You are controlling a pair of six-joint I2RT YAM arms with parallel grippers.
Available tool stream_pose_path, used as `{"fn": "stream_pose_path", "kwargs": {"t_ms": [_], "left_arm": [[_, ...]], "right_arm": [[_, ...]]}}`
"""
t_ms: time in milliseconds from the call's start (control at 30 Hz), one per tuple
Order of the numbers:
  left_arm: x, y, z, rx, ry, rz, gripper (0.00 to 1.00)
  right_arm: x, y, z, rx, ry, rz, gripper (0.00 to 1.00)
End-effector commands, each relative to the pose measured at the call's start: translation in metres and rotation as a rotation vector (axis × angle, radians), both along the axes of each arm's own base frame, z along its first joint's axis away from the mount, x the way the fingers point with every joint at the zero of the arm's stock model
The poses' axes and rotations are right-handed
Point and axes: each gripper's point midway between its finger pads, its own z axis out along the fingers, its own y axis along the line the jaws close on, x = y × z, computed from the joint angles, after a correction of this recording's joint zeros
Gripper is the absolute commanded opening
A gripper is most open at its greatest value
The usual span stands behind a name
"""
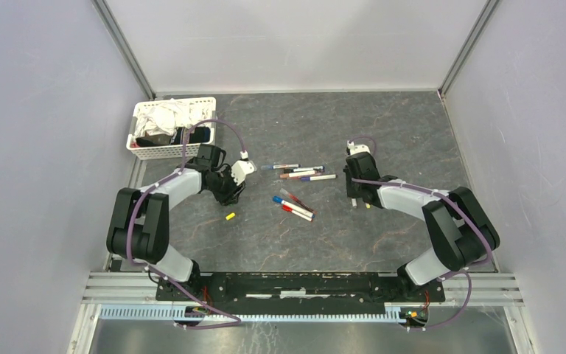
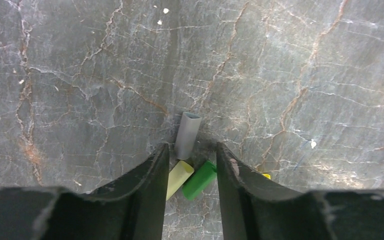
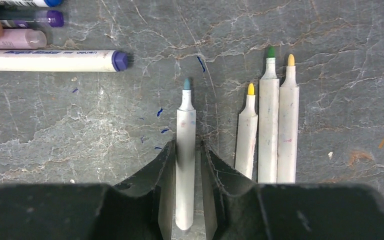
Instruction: Open the pen caps
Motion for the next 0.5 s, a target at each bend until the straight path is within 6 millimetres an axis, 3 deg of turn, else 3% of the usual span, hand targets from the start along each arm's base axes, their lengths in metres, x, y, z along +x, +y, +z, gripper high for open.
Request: {"fn": "stream_pose_path", "kwargs": {"t_ms": [0,167,467], "left_arm": [[-0.004,-0.011,0.021,-0.072,0.002,-0.002,0.49],[-0.007,-0.019,0.052,-0.124,0.006,-0.011,0.56],[0.003,-0.029,0.149,-0.198,-0.074,-0.003,0.65]], "right_arm": [[-0.008,-0.023,-0.013,-0.068,0.036,-0.056,0.28],[-0.008,-0.03,-0.003,-0.094,0.018,-0.06,0.28],[0.002,-0.044,0.021,-0.136,-0.03,-0.077,0.25]]}}
